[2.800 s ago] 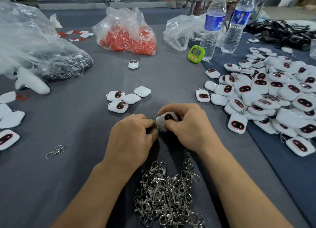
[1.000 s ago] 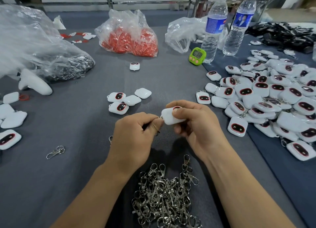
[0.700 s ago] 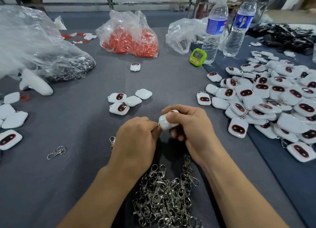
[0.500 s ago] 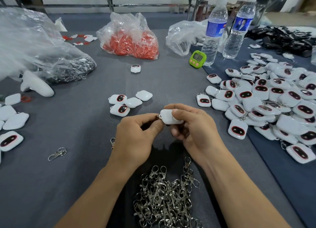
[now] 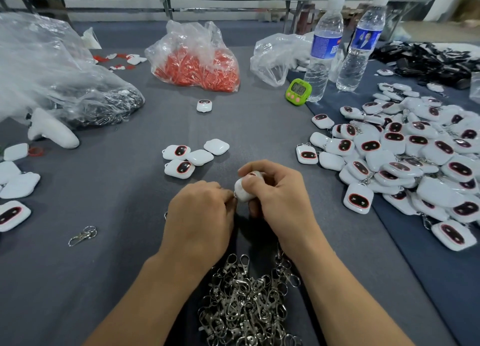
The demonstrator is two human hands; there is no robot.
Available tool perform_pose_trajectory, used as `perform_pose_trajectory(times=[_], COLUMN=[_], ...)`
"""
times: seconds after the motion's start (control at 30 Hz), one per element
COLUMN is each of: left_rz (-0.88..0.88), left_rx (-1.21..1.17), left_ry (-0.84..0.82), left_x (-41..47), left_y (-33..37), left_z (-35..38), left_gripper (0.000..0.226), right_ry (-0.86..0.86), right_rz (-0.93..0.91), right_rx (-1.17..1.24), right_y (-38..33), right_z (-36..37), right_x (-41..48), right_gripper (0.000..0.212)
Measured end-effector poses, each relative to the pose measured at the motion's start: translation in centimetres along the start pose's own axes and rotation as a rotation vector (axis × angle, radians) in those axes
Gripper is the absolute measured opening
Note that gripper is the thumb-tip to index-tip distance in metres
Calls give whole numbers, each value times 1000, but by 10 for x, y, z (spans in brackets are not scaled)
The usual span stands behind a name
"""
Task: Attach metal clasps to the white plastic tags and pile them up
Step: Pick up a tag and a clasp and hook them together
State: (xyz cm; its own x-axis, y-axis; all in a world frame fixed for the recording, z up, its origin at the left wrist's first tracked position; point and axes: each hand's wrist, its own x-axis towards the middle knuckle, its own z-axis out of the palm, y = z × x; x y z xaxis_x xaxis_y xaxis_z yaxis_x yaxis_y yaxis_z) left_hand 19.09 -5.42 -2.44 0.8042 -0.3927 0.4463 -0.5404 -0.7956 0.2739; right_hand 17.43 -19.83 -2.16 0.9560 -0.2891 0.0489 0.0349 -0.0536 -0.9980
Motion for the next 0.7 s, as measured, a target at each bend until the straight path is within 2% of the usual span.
perform_pose_trajectory(times=[0.07,0.17,0.23,0.37,0.43,0.5,0.6,0.63,0.7], left_rz=[-90,-319,-398,-489,-456,-357,-140,-77,-21], left_rx=[-83,-529,-784,-968,-909,-676,-116,-4,72], left_ry=[-6,-40,-79,-103,-54,-25,-36,-30,-4], left_x=[-1,5,10,13,10,7,2,2,1], left_y=[1,0,3,10,11,10,11,12,15], left_z=[1,0,-2,-4,-5,-5,-6,-6,-8], left_gripper=[22,14,21,30,26,17,30,31,29], right_ry=[6,0,2,3,10,32,81,95,125], right_rz=[26,83,117,152,139,93,-36,-84,-141], right_rx=[13,155,227,301,322,269,-29,-145,-244], right_y=[0,-7,-10,-11,-11,-9,-3,-1,2], right_z=[0,-2,-4,-4,-3,-1,6,9,13], right_x=[1,2,4,4,2,1,-5,-7,-10], right_gripper=[16,26,28,28,26,22,16,14,15])
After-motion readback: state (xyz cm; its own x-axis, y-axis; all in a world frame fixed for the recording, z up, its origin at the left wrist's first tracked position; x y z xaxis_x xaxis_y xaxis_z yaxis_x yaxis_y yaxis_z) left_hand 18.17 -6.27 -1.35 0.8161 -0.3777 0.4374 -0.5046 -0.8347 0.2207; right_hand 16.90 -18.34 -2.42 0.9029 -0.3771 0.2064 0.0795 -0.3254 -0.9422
